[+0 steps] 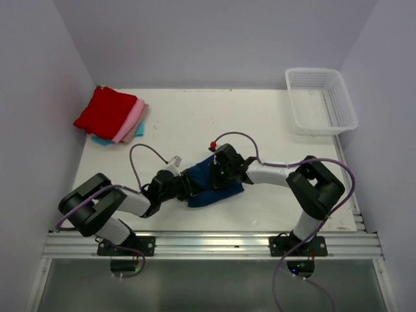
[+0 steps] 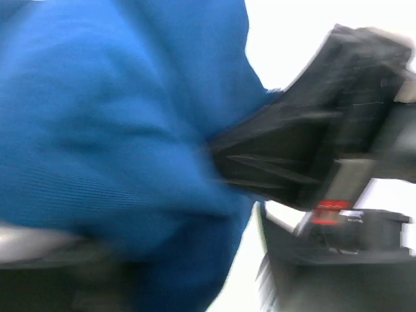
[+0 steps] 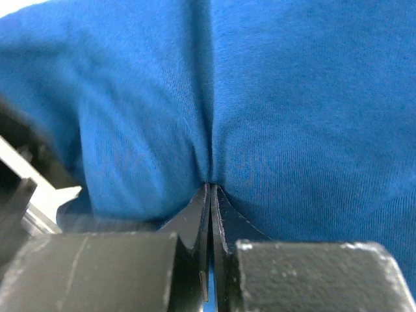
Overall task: Fold and stack the t-shirts
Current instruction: Put the neatly folded tshirt into the corner of the board with the left arm
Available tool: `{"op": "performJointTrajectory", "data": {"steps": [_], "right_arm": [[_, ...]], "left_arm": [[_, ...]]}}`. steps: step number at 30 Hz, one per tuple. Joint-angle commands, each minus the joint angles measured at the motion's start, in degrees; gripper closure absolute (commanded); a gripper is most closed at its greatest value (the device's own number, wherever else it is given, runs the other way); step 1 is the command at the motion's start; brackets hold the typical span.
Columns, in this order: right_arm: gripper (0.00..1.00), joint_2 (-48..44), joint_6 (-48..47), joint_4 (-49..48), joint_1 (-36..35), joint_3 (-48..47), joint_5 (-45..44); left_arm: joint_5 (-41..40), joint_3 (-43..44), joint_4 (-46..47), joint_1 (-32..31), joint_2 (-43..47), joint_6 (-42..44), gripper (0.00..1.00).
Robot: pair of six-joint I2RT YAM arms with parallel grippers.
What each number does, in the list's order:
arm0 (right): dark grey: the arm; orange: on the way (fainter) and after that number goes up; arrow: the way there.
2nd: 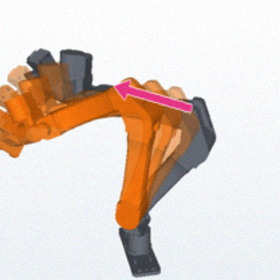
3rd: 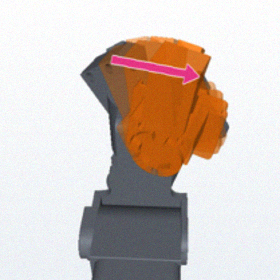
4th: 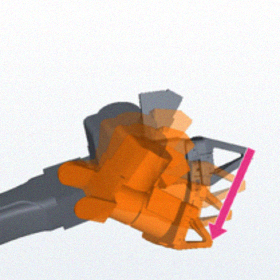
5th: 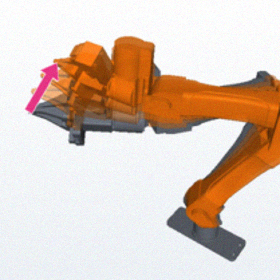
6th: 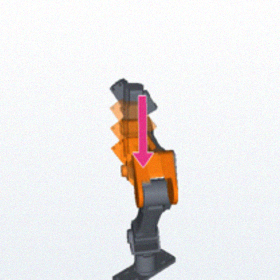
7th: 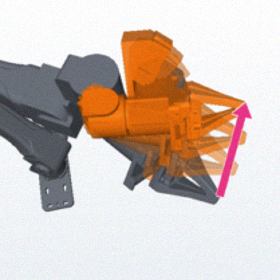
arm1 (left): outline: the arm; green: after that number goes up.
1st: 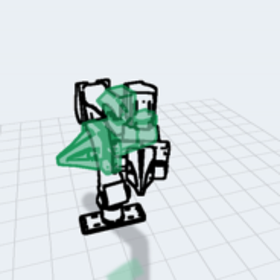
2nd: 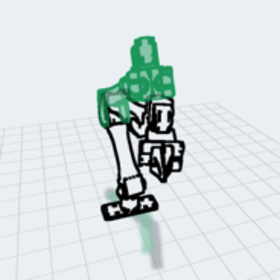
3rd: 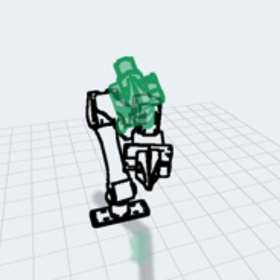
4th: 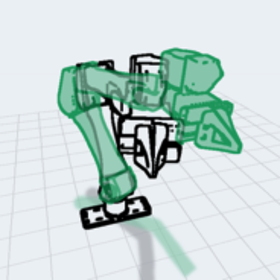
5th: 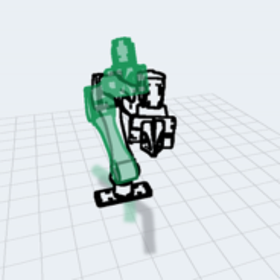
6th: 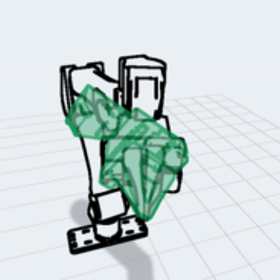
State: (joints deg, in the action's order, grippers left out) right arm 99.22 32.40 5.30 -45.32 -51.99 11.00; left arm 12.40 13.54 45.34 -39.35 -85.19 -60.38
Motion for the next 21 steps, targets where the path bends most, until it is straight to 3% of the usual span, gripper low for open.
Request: {"op": "performJointTrajectory", "data": {"steps": [1, 2, 3, 11, 14, 18, 20, 21], "right_arm": [[1.0, -1.57, -1.29, 1.38, -0.21, -0.31, -2.04], [1.0, -1.57, -1.46, 1.29, -0.21, -0.22, -2.04], [1.0, -1.57, -1.47, 1.29, -0.21, -0.22, -2.13], [1.0, -2.27, -1.82, 0.77, -0.21, 0.22, -1.6], [1.0, -8.04, -3.3, -0.03, -0.12, 1.01, -0.63], [0.51, -23.57, -4.54, 2.68, -0.12, 1.98, -6.24], [0.31, -29.93, -6.03, 6.8, -0.12, 1.28, -10.8], [0.3, -34.66, -6.64, 8.48, -0.12, 0.75, -12.74]], "left_arm": [[-0.1, -2.73, -6.33, -0.2, -3.93, 1.41, 0.7], [-0.36, -2.64, -5.88, -0.2, -4.02, 1.06, 0.94], [-0.88, -2.03, -6.31, -0.11, -4.11, 1.14, 1.0], [-1.94, -2.37, -5.1, -0.11, 0.19, 3.77, 1.0], [-5.17, 0.67, -12.35, -0.29, 9.82, 7.36, 1.0], [-11.69, 9.56, -29.3, 0.67, 20.66, 14.93, 1.0], [-11.27, 14.99, -32.93, 3.04, 24.87, 19.22, 1.0], [-10.91, 16.76, -34.43, 6.71, 25.68, 20.64, 1.0]]}}
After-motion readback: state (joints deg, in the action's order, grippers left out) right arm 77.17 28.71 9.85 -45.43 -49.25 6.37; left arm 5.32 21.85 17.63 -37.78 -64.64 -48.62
